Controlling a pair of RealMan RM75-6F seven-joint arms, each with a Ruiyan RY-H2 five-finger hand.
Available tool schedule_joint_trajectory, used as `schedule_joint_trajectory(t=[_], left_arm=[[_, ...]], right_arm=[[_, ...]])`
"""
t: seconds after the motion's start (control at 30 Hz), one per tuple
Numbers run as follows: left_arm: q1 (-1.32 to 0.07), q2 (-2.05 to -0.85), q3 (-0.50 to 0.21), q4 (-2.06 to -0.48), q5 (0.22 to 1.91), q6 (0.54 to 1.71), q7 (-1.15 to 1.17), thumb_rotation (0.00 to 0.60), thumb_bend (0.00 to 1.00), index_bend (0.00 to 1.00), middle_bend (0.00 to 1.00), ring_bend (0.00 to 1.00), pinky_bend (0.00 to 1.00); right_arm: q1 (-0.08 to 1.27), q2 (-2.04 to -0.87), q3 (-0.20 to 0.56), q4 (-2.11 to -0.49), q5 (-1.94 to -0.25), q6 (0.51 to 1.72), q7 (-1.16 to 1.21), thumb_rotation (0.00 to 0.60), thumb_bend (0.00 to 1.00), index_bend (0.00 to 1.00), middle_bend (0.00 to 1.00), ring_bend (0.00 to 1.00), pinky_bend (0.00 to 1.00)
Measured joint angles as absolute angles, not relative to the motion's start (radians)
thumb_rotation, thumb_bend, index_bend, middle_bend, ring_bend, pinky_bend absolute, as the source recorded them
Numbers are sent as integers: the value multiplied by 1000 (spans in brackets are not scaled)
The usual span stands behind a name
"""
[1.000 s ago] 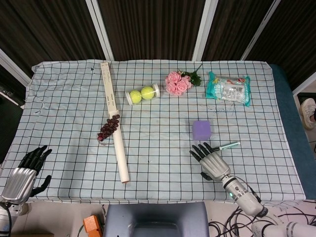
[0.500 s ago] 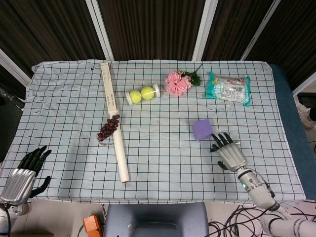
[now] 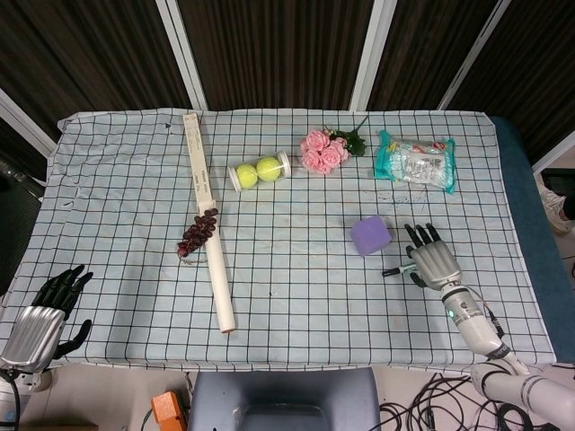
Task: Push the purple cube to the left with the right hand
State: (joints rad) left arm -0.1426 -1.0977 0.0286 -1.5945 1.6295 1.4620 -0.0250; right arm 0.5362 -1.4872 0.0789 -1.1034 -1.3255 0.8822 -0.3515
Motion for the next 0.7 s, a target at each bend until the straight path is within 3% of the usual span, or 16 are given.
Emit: schedule_joint_trajectory(t=[0.7], left_arm=[[-143,-1097,28,-1593,1629,1462,-28,600,436,0,0,0,119]], right_arm=[[541,-1509,54,-1051,-1347,900,-312,600,510,678,57,0,0]])
